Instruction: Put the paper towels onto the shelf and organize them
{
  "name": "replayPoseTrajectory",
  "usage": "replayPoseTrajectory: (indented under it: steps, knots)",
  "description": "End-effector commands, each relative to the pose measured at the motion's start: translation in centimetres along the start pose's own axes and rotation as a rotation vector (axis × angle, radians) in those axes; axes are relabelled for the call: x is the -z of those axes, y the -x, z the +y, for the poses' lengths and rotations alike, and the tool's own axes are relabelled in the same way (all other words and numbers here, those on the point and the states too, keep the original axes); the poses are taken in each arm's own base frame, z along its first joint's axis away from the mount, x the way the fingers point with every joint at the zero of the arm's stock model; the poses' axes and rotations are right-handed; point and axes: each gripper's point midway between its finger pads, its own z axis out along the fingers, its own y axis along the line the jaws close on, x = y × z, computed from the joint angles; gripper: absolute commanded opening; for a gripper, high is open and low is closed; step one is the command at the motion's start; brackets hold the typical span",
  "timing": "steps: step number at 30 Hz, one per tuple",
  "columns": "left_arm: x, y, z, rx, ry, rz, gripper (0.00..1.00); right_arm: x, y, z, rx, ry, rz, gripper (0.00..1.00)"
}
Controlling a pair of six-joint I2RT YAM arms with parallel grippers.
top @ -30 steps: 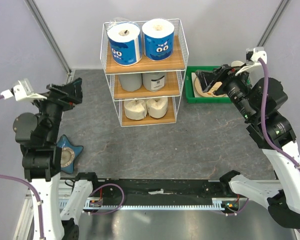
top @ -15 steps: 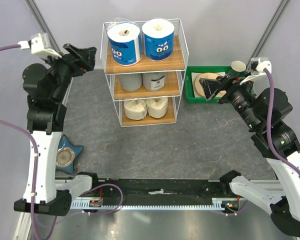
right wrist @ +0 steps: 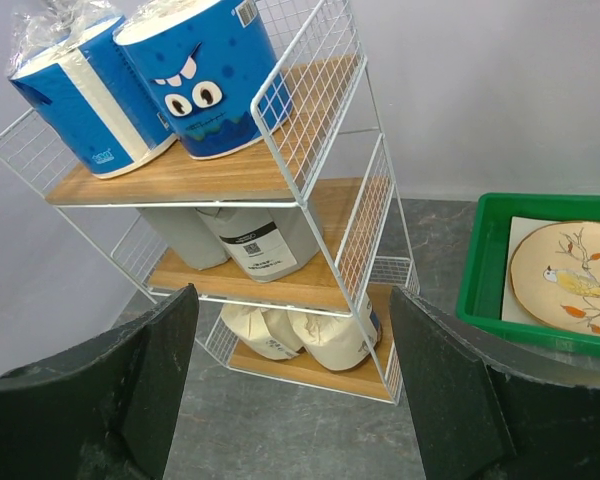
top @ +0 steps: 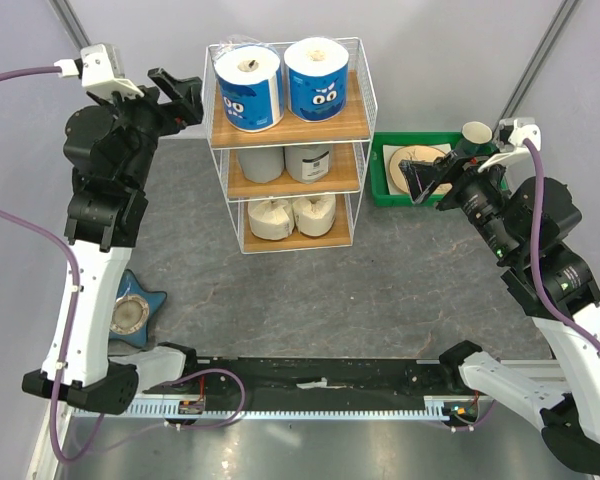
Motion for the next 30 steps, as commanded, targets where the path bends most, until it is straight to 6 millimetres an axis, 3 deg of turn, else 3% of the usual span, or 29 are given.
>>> replayPoseTrajectory:
  steps: [1,15,30]
  knots:
    - [-1.2,0.5,0.2,-0.067,0.031,-0.017,0.92,0.2,0.3,-0.2,0.003,-0.01,-0.014,0.85]
    - [-3.4,-2.5,-0.3,-0.155,0.06,0.041,0.92,0.5,-0.1,-0.8,0.018,-0.033,-0.011,0.87]
    - [-4.1,-3.2,-0.9,-0.161,0.042,0.049,0.92,0.6,-0.6,-1.3,0.028,-0.049,-0.002,0.88]
